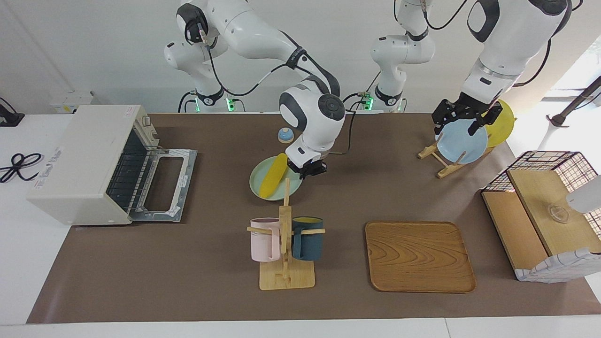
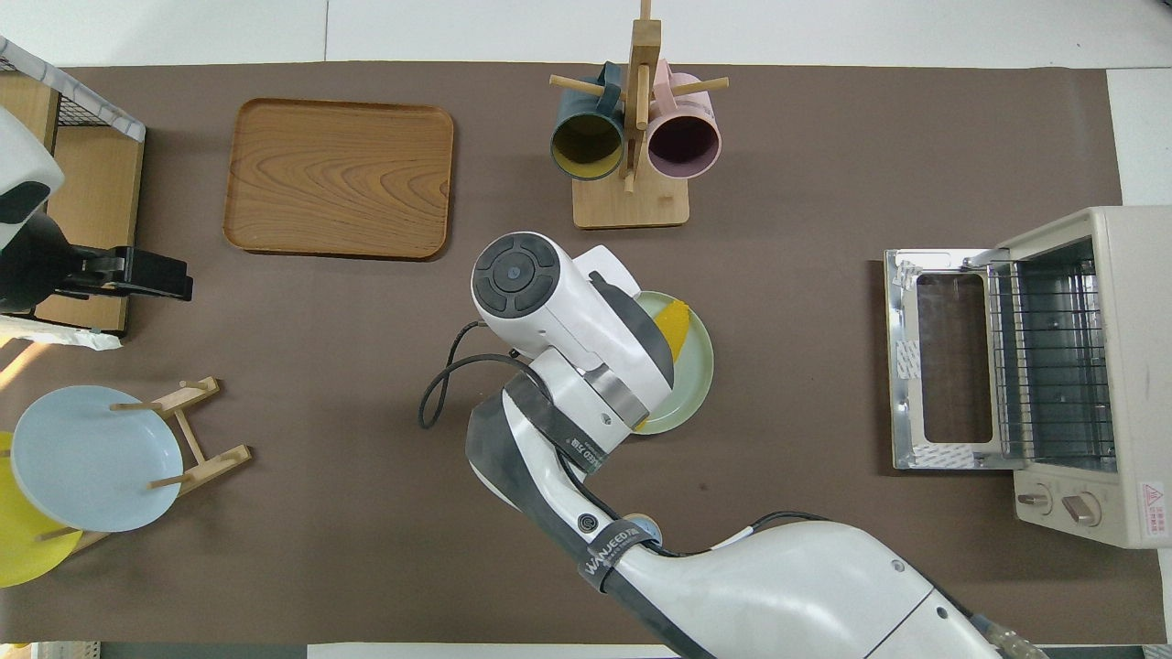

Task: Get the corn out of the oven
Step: 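Set the plate with corn on the table center with the right gripper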

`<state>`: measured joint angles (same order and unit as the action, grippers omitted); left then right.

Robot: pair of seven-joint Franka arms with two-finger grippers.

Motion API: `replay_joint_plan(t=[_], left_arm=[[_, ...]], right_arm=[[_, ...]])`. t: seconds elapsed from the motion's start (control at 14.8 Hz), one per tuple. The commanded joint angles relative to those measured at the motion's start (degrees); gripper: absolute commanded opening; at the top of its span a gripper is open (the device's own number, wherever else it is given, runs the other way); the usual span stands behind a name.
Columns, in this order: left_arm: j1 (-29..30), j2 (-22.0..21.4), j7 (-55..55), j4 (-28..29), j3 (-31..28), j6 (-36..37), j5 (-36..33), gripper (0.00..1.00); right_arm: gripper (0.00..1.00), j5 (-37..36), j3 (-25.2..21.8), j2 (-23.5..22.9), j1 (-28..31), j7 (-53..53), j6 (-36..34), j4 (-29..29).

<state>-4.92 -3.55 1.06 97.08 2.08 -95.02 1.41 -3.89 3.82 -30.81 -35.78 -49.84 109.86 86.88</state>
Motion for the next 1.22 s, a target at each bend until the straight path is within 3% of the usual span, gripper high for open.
replay_joint_plan(t=[0.0, 0.14, 0.34, 0.54, 0.68, 0.81, 0.95, 1.15], left_arm=[[0.53, -0.67, -0.71, 0.74, 0.12, -1.22, 0.26, 1.00], [0.53, -0.67, -0.80, 0.74, 0.12, -1.39, 0.26, 1.00], [0.53, -0.67, -0.71, 0.74, 0.20, -1.48, 0.26, 1.00], [0.44, -0.67, -0.80, 0.74, 0.20, -1.57, 0.26, 1.00], [-0.08, -0.67, -0.80, 1.01, 0.21, -2.88, 0.26, 1.00], [-0.52, -0.93, -0.71, 2.67, 0.55, -4.72, 0.26, 1.00], [-2.62, -0.85, -0.71, 3.12, 0.64, -5.17, 0.34, 1.00], [-6.75, 0.12, -0.63, 3.73, 0.64, -6.57, 0.96, 1.00]], right_arm=[[0.00, 1.34, 0.31, 1.98, 0.62, -1.14, 3.60, 4.08], [0.04, 1.43, 0.31, 1.98, 0.62, -1.23, 5.53, 4.18], [0.32, 5.90, 0.31, 1.80, 0.62, -1.32, 9.84, 3.22], [0.44, 5.30, 0.22, 1.98, 1.15, -0.18, 9.85, 1.72], [0.39, 5.12, -0.30, 3.55, 1.50, 2.45, 7.58, 1.71], [0.26, 3.12, -0.48, 6.62, 4.12, 5.53, 1.27, 1.80], [0.05, 0.83, -0.40, 10.49, 7.20, 6.24, -4.27, 3.55], [0.00, -0.50, -0.40, 16.20, 10.98, 8.09, -6.68, 11.70]])
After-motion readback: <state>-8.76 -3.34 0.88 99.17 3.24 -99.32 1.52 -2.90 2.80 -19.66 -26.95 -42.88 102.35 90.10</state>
